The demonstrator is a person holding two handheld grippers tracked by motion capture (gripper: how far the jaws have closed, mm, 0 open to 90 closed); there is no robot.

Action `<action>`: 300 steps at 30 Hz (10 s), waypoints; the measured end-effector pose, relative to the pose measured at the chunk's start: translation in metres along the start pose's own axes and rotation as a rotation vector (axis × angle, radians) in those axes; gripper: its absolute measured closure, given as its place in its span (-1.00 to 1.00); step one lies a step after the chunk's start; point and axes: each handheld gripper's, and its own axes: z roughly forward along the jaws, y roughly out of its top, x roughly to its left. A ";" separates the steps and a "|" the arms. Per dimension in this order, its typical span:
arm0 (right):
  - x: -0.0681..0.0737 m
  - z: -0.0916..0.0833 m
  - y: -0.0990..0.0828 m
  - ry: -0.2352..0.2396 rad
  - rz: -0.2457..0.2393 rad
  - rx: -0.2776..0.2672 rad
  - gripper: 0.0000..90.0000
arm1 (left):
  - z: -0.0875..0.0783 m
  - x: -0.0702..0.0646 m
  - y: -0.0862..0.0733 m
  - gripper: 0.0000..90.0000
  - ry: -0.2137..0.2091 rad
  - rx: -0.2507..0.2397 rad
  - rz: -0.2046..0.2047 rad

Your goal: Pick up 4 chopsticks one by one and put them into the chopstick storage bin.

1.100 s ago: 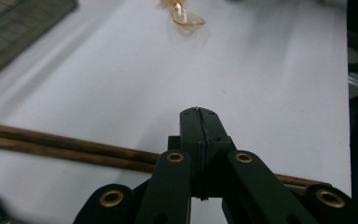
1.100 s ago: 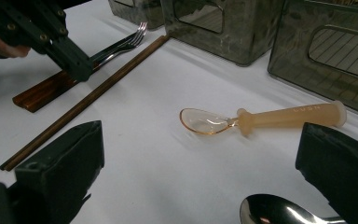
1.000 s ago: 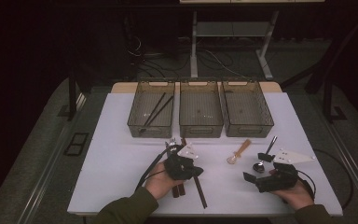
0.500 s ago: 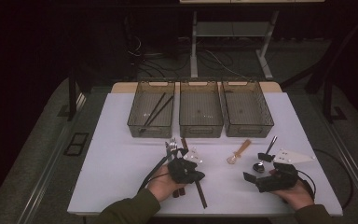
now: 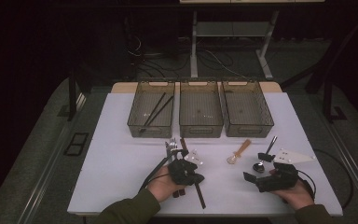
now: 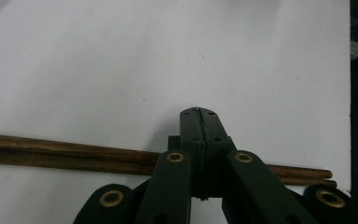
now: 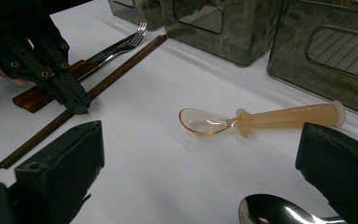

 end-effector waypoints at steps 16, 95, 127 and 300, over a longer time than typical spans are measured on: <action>0.000 0.000 0.000 0.000 0.001 -0.001 -0.97 | -0.010 -0.004 -0.010 0.98 -0.012 0.022 -0.016; 0.000 0.001 0.000 -0.003 -0.001 0.006 -0.97 | -0.020 0.080 0.003 0.98 0.236 -0.014 -0.153; 0.000 0.001 0.000 -0.001 -0.004 0.006 -0.97 | -0.019 0.087 0.018 0.69 0.303 -0.080 -0.229; 0.002 0.002 0.001 0.003 -0.015 0.007 -0.97 | -0.017 0.072 0.007 0.98 0.305 -0.060 -0.229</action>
